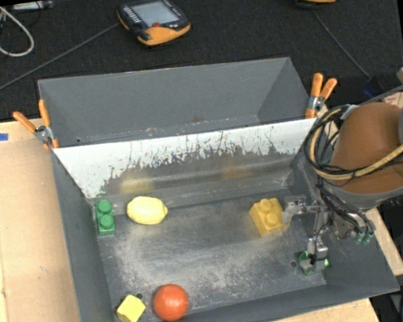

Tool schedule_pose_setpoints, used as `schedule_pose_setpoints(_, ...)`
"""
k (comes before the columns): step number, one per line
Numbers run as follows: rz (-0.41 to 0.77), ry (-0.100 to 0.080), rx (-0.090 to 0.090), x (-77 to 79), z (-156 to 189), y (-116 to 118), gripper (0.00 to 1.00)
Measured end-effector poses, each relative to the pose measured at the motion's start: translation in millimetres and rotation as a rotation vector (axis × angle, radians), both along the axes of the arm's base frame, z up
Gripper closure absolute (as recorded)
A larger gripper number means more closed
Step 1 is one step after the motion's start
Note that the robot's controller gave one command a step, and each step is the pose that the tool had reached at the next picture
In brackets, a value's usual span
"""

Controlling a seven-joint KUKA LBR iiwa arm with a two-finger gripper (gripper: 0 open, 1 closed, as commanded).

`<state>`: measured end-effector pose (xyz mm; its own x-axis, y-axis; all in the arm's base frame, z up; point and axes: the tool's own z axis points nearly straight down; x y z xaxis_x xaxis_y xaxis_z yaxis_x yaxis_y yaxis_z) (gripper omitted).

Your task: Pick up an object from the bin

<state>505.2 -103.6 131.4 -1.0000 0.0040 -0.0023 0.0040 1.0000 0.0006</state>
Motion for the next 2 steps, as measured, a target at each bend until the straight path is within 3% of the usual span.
schedule_pose_setpoints(1, -0.013, 0.006, 0.002, -13.9, -42.2, 6.4, 0.00)
schedule_pose_setpoints(2, -0.010, 0.001, 0.000, -12.1, -40.0, 6.0, 0.00)
